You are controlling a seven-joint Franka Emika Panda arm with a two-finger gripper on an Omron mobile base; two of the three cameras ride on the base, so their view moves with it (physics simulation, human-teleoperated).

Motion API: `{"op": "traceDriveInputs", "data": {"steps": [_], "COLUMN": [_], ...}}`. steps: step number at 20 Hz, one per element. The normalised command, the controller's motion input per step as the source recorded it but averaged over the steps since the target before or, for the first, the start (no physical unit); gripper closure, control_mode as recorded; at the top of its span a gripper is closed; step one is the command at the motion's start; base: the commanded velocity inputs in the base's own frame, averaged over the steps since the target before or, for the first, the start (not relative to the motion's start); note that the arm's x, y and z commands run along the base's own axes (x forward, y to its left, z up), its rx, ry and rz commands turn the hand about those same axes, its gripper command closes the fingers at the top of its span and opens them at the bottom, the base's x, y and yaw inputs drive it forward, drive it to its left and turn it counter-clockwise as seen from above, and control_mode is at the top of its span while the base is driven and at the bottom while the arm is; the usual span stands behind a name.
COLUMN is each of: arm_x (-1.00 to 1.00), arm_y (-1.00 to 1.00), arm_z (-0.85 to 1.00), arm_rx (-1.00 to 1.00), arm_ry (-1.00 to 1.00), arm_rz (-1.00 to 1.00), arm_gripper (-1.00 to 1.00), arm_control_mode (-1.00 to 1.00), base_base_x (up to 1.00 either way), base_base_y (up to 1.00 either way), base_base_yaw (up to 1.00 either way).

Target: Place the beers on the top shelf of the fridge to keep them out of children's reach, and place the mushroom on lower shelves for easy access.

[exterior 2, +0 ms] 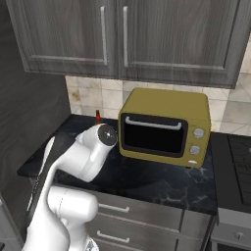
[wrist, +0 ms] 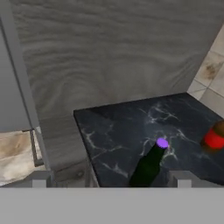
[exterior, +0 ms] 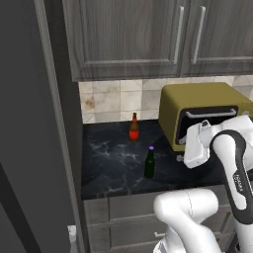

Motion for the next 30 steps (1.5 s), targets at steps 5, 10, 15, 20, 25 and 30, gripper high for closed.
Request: {"op": "traceDriveInputs", "data": {"steps": [5, 10, 15, 20, 25, 30], "arm_x": [0.28, 0.22, 0.17, 0.02, 0.00, 0.03], "arm_y": [0.00, 0.00, 0.00, 0.01, 0.05, 0.05], "arm_z": [-0.24, -0.12, -0.07, -0.10, -0.14, -0.13], "arm_rx": [0.10, 0.09, 0.11, 0.07, 0.02, 0.01], "arm_ry": [-0.04, 0.00, 0.00, 0.04, 0.04, 0.03], "arm_rz": [0.08, 0.05, 0.04, 0.06, 0.07, 0.07], "arm_gripper": [-1.00, -1.00, -1.00, -1.00, -1.00, -1.00], "arm_control_mode": [-1.00, -1.00, -1.00, -1.00, -1.00, -1.00], "base_base_x": [0.00, 0.00, 0.00, 0.00, 0.00, 0.00], "base_base_y": [0.00, 0.00, 0.00, 0.00, 0.00, 0.00], "base_base_yaw": [0.00, 0.00, 0.00, 0.00, 0.00, 0.00]}}
